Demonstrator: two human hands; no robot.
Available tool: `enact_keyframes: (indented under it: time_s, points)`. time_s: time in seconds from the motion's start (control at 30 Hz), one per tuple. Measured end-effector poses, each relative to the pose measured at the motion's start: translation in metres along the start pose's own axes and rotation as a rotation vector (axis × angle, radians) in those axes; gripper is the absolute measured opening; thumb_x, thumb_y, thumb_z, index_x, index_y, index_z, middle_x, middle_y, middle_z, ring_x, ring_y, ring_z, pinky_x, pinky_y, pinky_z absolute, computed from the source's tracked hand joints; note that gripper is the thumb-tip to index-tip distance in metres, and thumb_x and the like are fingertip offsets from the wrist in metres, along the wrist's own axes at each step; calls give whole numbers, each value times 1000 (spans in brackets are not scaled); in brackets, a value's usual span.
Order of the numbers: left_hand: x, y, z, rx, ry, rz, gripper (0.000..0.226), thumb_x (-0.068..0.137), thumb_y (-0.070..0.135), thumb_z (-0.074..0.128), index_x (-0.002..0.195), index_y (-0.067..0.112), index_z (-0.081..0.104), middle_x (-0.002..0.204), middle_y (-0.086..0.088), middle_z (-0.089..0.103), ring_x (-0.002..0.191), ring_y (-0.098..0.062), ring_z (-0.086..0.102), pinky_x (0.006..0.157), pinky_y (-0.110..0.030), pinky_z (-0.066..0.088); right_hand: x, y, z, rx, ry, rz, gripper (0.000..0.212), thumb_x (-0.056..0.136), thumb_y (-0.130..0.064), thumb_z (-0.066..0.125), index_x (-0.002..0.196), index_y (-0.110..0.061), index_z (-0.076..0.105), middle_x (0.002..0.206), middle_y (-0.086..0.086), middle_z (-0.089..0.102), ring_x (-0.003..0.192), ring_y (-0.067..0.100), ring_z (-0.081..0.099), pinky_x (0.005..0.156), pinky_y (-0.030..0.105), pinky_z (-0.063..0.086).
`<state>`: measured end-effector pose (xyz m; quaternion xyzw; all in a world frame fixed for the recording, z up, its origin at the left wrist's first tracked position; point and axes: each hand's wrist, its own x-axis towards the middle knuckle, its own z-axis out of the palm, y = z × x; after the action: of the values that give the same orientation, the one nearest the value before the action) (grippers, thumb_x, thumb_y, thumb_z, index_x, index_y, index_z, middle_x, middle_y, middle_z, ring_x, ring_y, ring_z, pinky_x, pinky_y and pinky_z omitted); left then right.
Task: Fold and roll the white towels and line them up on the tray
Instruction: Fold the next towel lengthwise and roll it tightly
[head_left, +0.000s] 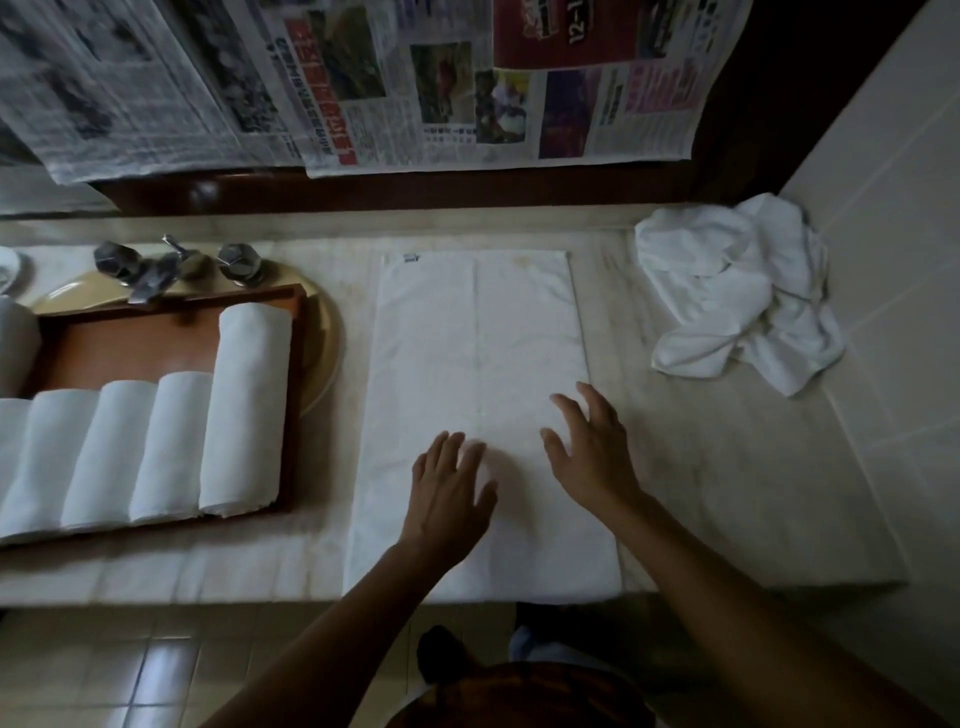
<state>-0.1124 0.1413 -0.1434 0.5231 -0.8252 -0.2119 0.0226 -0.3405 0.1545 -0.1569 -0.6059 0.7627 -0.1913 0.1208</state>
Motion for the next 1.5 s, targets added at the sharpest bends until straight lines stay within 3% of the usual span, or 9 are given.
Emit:
enact_keyframes:
  time_s: [0.2,0.4,0.53,0.8,1.0,1.17,1.3,1.4,1.5]
  points:
    - [61,74,6,-61,62,5,53,101,45,55,147,19,49,154,-9,44,146,-29,34,117,-49,36,124,30,-21,-43,-28,-10,50,101,-33,59,146,-13,50,151,17,40,133,39,44,106,50,44]
    - [98,118,17,-111,38,-74,56,101,45,56,150,20,44,160,-6,37,149,-28,29,122,-46,30,239,47,-20,-121,-104,-1,50,105,-34,51,150,-13,44,151,16,41,135,38,42,108,48,41]
    - [115,133,28,-113,10,-87,65,100,45,55,156,20,33,164,-7,28,151,-30,24,123,-47,30,296,53,-15,-125,-126,44,42,106,-30,48,144,-12,50,141,18,47,126,38,47,104,46,43]
    - [135,147,40,-8,-9,-142,55,97,49,53,143,19,43,150,-5,37,138,-29,35,112,-49,38,342,56,-14,-135,-126,95,29,101,-27,62,121,-6,65,131,18,52,118,36,55,98,42,50]
    - [139,152,42,-32,-18,-121,51,100,53,49,140,21,47,147,-3,42,136,-27,37,112,-49,37,356,61,-37,66,-206,197,41,106,-27,48,136,0,47,133,22,59,121,38,58,83,30,41]
    - [141,160,40,-76,29,-110,43,94,49,58,124,18,56,126,-2,52,114,-25,47,99,-45,45,359,57,-58,238,-165,205,27,103,-26,47,123,-12,60,122,11,62,106,26,59,74,26,43]
    - [141,156,20,-311,39,-173,10,101,26,55,104,17,57,106,2,60,96,-15,51,89,-35,49,354,47,-65,536,-213,205,15,99,-25,59,106,-18,69,109,8,70,103,25,67,91,45,59]
    - [135,148,-8,-621,76,-294,9,101,26,57,98,18,59,94,4,66,82,-11,61,71,-24,50,349,31,-70,728,-302,187,13,94,-9,63,97,-21,70,99,6,73,96,20,72,88,41,59]
    - [125,130,-34,-747,95,-312,10,101,31,61,99,21,64,105,9,61,91,-4,60,70,-9,41,347,11,-68,675,-289,84,21,91,-6,67,99,-25,72,104,2,76,102,16,72,88,31,59]
